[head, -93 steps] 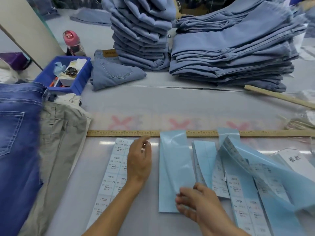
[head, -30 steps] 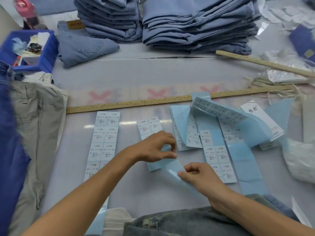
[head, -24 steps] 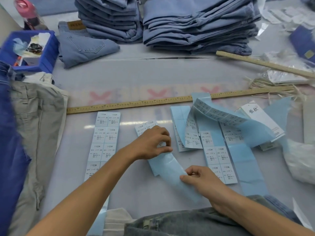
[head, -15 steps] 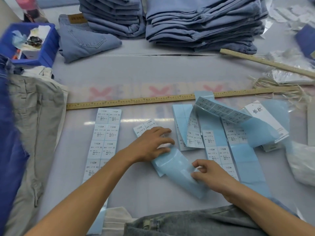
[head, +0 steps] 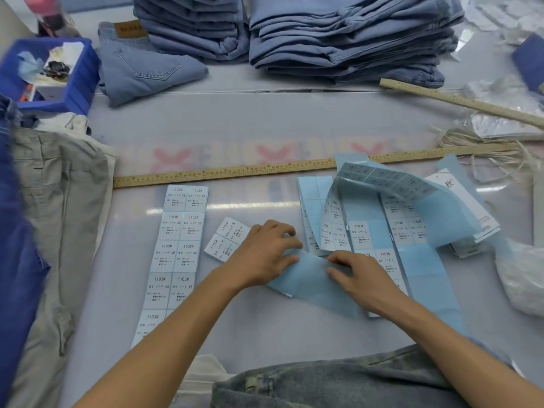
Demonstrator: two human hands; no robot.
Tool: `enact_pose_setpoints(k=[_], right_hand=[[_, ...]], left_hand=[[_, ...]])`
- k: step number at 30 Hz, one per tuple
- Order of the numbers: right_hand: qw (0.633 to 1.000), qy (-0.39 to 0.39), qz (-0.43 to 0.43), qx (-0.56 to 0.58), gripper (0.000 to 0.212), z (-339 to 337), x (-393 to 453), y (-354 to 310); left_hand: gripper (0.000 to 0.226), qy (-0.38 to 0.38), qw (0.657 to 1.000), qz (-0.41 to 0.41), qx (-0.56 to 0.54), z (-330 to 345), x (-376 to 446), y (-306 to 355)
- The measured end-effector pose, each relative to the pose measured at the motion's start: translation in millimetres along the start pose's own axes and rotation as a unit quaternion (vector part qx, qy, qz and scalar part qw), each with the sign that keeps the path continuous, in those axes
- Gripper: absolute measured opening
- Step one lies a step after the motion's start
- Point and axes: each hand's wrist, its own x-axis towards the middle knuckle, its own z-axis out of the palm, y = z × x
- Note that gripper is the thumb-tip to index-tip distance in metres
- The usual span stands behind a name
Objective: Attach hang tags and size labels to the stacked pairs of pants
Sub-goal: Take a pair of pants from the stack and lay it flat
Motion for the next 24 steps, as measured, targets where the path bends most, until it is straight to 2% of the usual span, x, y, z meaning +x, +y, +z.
enact_pose_setpoints(k=[5,7,11,13,17,24], right_hand=[[1.000,0.008,-0.001,-0.018,0.002,1.8,-0.6,8.5],[1.000,0.011,0.002,-0.007,0.010,3.5,3.2,6.2],[0.999,0.037,-0.020,0.013,0.015,12.6,9.0,-3.7],[0.999,0.044,-0.015,0.026,0.017,19.3,9.0,-3.9],[0.996,0.032,0.024,0.078,0.024,31.0,6.9,2.4],[0.993,0.049,0.020,0.103,0.027,35.7,3.0,6.7]], left_hand=[[0.015,-0.010,0.998,0.014,-0.061,-6.6,12.4,-5.1],[0.013,-0.011,0.996,0.025,-0.082,-5.9,11.8,-5.7],[0.014,0.037,0.992,0.037,-0.111,5.3,8.1,-4.4],[0.012,0.077,0.992,0.037,-0.091,14.3,5.7,-3.9],[0.013,0.146,0.988,0.050,0.023,36.9,-2.6,-3.7],[0.028,0.138,0.986,0.062,0.072,40.3,0.1,-4.1]])
